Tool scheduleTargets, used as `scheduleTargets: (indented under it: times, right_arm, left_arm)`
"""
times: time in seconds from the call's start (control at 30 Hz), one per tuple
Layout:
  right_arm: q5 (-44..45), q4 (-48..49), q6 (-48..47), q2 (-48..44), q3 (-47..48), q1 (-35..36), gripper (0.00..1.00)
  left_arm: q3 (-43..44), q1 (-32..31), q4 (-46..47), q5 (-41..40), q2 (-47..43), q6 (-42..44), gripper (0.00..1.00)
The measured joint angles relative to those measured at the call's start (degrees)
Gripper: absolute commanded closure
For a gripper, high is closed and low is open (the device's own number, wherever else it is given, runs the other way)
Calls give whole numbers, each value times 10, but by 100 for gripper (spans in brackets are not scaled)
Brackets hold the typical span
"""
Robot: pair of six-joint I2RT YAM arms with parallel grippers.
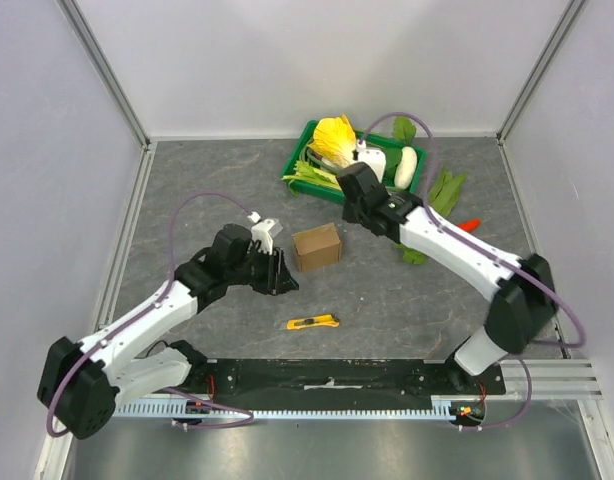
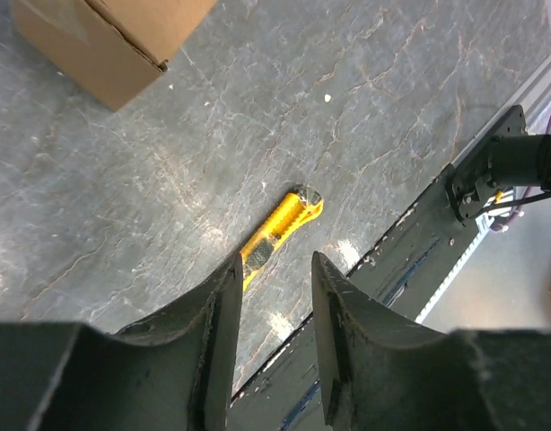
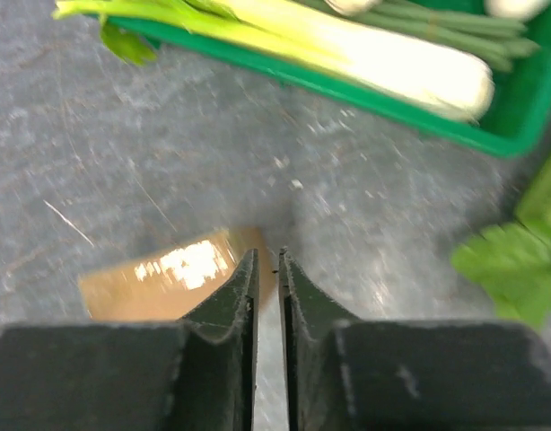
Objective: Unpack the express box
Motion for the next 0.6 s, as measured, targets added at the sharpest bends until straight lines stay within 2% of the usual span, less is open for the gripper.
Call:
scheduleTargets:
  times: [0.07,0.23,0.3,0.37,0.6]
  right_arm:
    - [-30,16,-29,60,46,-20,93]
    - [-105,37,-82,200,142,-48,97]
    - [-129,39,-96,242,166,-52,97]
    - [-151,38,-105,268,178,-52,97]
    - [-200,30,-125,285,183,-52,98]
  left_arm:
    - [-16,0,34,14,26,-14,60]
    - [-19,0,121,24,88,-23,62]
    - [-19,0,150,23,116,-23,65]
    - [-14,0,167,20,150,-23,71]
    - [53,0,145,-50,246,-31,73]
